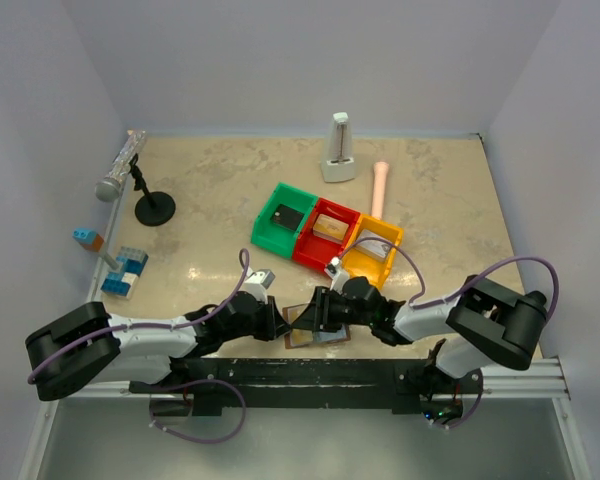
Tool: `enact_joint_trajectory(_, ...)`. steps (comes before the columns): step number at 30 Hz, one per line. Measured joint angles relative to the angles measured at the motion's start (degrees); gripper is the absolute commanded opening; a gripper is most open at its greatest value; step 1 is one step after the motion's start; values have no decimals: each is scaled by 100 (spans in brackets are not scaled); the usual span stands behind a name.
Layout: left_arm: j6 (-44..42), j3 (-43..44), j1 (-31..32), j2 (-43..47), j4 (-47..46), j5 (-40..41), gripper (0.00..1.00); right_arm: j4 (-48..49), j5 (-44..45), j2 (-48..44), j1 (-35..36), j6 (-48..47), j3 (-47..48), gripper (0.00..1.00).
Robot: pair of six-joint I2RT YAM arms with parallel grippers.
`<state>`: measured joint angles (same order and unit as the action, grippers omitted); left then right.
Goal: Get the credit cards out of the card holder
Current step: Remove the credit card from the card holder.
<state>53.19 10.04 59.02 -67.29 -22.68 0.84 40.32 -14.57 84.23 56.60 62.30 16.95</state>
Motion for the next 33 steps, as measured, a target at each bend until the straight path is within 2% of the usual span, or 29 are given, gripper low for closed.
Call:
enact_joint_trajectory(9,28,-31,0,39,0,-2,13,-343,-9,-256,0,-55,9,44)
enact_joint_trajectory(13,50,-31,4,37,26,2,0,-498,-15,-372,0,-87,9,43)
enact_joint_trajectory(33,205,-17,4,28,105,44,0,-1132,-13,-986,-114,-236,-11,41)
